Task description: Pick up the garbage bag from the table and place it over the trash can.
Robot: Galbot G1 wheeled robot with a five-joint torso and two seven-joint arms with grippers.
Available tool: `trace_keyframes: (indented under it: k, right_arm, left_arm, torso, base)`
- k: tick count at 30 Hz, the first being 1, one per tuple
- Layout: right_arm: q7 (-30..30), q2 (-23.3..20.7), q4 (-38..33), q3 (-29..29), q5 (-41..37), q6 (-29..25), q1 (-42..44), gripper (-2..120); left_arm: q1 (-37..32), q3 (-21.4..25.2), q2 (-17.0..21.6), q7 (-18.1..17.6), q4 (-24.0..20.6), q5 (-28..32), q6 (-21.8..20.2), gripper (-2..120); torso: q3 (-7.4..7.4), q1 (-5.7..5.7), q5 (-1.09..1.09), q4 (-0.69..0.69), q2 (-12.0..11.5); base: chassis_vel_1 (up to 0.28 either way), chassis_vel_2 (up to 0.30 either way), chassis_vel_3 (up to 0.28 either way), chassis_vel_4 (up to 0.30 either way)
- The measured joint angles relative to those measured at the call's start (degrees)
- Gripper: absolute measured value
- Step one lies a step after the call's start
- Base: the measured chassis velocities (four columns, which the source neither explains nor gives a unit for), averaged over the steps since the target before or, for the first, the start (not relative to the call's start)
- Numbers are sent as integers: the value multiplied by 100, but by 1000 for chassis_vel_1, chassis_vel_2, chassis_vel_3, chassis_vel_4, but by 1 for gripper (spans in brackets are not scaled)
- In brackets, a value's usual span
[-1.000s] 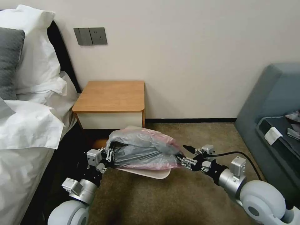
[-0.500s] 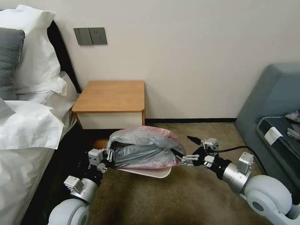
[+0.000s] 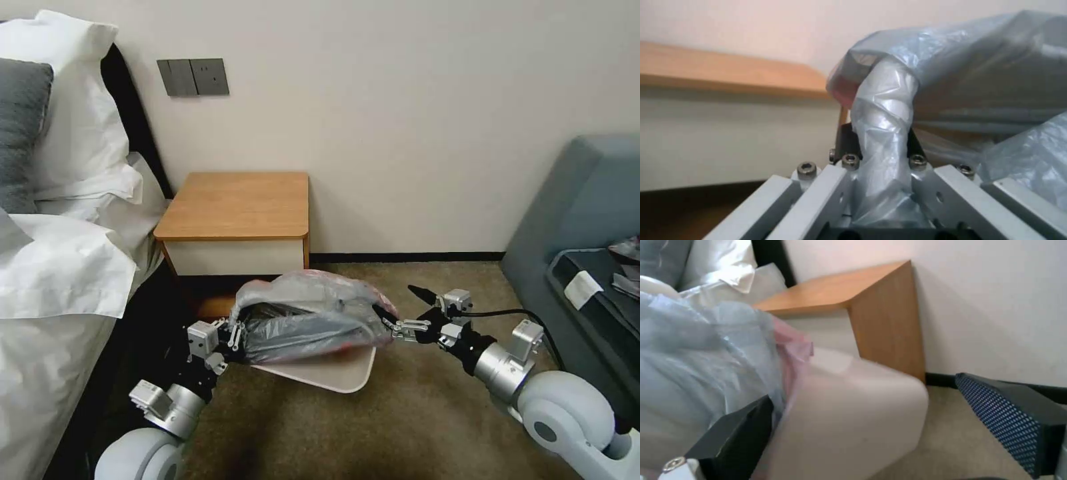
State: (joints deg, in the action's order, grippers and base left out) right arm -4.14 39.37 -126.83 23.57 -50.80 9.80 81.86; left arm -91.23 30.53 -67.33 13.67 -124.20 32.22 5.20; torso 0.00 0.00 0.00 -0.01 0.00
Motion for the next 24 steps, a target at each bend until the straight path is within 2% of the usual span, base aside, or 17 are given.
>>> trace_keyframes:
  k: [2,6,10,20,23,24]
  right_arm:
    - [7,20,-18,31,2,0,16,100]
    - [12,108,-183,125,17,-3,73,100]
    - [117,369,-534,139,186,-35,154,100]
    - [476,959,-1051,195,292,-38,288,100]
    - [958,1352,-1441,29,-392,79,498,100]
    - [958,1352,-1441,29,-392,79,498,100]
  left_arm:
    - [22,5,2,-9,-21,104,-22,3]
    - [58,13,-6,-244,-35,173,-168,3]
    - [74,-7,-140,-795,-77,101,-602,3]
    - [97,-82,-258,-1264,19,-246,-978,3]
    - [102,-119,-328,-1499,-5,-245,-1046,3]
    - [102,-119,-328,-1499,-5,-245,-1046,3]
  torso:
    - [0,0,0,0,0]
    - [0,0,-1,0,0]
    - [0,0,-1,1,0]
    - [0,0,-1,1,0]
    - [0,0,-1,1,0]
    - [0,0,-1,1,0]
  base:
    - [0,0,0,0]
    - [0,0,0,0]
    - [0,0,0,0]
    - [0,0,0,0]
    - [0,0,0,0]
    - [0,0,0,0]
